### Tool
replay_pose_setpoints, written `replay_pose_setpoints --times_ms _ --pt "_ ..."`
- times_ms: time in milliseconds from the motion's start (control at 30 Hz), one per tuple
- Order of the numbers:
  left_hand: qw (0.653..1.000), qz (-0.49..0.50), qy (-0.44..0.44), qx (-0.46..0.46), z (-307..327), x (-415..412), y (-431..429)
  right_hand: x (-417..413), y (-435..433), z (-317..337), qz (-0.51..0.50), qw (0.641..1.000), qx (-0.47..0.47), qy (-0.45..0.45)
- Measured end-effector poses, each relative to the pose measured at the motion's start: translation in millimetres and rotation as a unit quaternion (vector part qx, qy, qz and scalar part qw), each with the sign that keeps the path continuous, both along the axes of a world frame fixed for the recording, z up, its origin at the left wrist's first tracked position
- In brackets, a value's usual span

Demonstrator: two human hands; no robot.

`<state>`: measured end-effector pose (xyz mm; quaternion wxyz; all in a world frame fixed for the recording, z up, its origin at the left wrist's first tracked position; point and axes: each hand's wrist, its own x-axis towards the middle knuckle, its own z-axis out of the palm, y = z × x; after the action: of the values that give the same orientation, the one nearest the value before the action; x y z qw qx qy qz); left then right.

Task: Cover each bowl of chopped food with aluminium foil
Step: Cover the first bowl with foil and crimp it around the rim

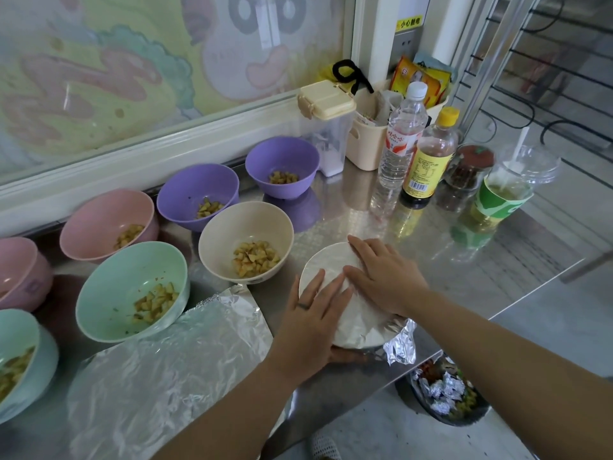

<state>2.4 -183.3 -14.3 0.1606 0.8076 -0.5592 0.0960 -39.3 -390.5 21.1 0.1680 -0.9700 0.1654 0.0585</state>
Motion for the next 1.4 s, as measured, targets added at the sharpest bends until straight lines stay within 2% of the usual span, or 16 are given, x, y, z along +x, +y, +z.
replay_pose_setpoints --times_ms 267,433,533,600,633,700,767,800,1000,1400 --pt "0.999 -0.001 -0.034 -0.013 -6.0 4.4 -2.5 -2.8 7.8 0.1 -0.013 0.998 -0.054 -0.003" --pt "0.997 0.052 -0.022 0.047 5.2 18.5 -5.1 -3.5 -2.8 2.4 -0.116 0.993 0.013 0.015" --pt "0.992 0.099 0.07 0.046 6.0 15.7 5.1 -11.6 -14.4 1.6 -0.153 0.986 0.045 0.051" --pt "0.983 0.102 0.149 0.017 1.3 5.7 14.7 -15.3 -17.5 6.8 -0.159 0.986 0.039 0.035" --pt "0.969 0.107 0.221 -0.007 3.0 -1.1 17.5 -14.9 -17.1 10.4 -0.152 0.988 0.035 0.018" --pt "0.915 0.14 0.369 -0.086 11.8 -14.2 14.6 -10.5 -12.3 18.9 -0.111 0.993 0.027 -0.004" --pt "0.86 0.184 0.449 -0.158 17.6 -22.7 3.0 -2.8 -7.0 19.6 -0.064 0.998 0.006 0.003" --pt "0.851 0.192 0.46 -0.167 18.9 -25.2 -3.6 0.3 -3.9 18.8 -0.053 0.999 -0.001 0.011" --pt "0.907 0.18 0.375 -0.072 1.5 -24.0 -20.6 3.1 3.6 15.4 -0.051 0.998 -0.017 0.032" --pt "0.919 0.166 0.346 -0.086 -4.1 -17.5 -20.5 -0.9 10.0 6.4 -0.06 0.995 -0.074 0.027"
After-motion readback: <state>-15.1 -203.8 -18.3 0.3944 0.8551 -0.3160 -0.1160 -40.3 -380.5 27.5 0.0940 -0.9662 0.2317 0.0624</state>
